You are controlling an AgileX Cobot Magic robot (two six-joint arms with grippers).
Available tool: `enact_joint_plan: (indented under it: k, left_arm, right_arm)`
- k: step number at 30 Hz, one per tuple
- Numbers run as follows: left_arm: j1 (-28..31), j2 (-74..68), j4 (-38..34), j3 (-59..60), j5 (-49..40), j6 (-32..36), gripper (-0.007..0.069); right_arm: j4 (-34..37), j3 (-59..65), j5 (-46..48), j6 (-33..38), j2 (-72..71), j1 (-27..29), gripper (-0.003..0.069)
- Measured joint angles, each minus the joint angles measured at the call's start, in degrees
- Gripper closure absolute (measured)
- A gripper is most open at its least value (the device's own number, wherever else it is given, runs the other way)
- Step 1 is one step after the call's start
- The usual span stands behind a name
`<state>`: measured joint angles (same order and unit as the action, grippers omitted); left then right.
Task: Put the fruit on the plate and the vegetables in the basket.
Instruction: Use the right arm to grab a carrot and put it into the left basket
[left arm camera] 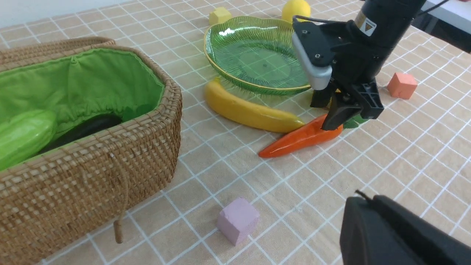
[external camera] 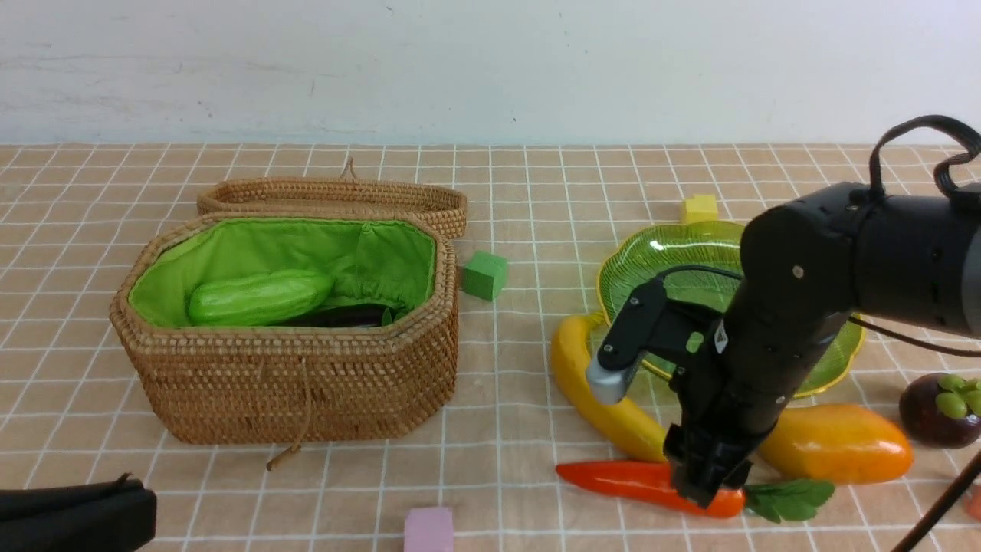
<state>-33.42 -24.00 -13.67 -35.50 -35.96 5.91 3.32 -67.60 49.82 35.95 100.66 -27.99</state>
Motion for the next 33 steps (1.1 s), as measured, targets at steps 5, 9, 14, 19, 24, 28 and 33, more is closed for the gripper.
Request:
enact_joint_plan:
  k: [5, 9, 14, 19, 24, 28, 33]
  left_arm:
    - [0.0, 0.0, -0.2, 0.15, 0.31, 0.3, 0.0638]
    - [0.0, 0.0, -0.31, 0.15, 0.31, 0.3, 0.0638]
    - [0.0, 0.04, -0.37, 0.15, 0.32, 0.31, 0.0638]
    - [0.0, 0.04, -0.37, 0.15, 0.43, 0.36, 0.0638]
    - [0.0, 0.04, -0.42, 0.15, 2.4, 0.36, 0.0638]
    - [0.0, 0.04, -0.42, 0.15, 3.59, 0.36, 0.0638]
    - [0.0, 0.04, -0.42, 0.15, 3.77, 0.36, 0.0638]
  right_arm:
    - [-1.15, -0.11, -1.61, 3.22, 5.31, 0.0, 0.0127]
    - [-1.81, -0.3, -1.16, 3.65, 7.72, 0.0, 0.0153]
    - [-2.18, -0.3, 0.89, 2.24, 7.52, -0.05, 0.0285]
    - [-2.58, -0.3, 8.69, -0.88, 4.64, -0.05, 0.0286]
    - [-0.13, -1.05, 16.58, -7.61, -3.28, -0.05, 0.0286]
    - [5.9, -3.59, 15.35, -13.8, -12.32, -0.05, 0.0286]
    - [11.55, -7.84, 11.51, -14.48, -17.9, -0.05, 0.0286]
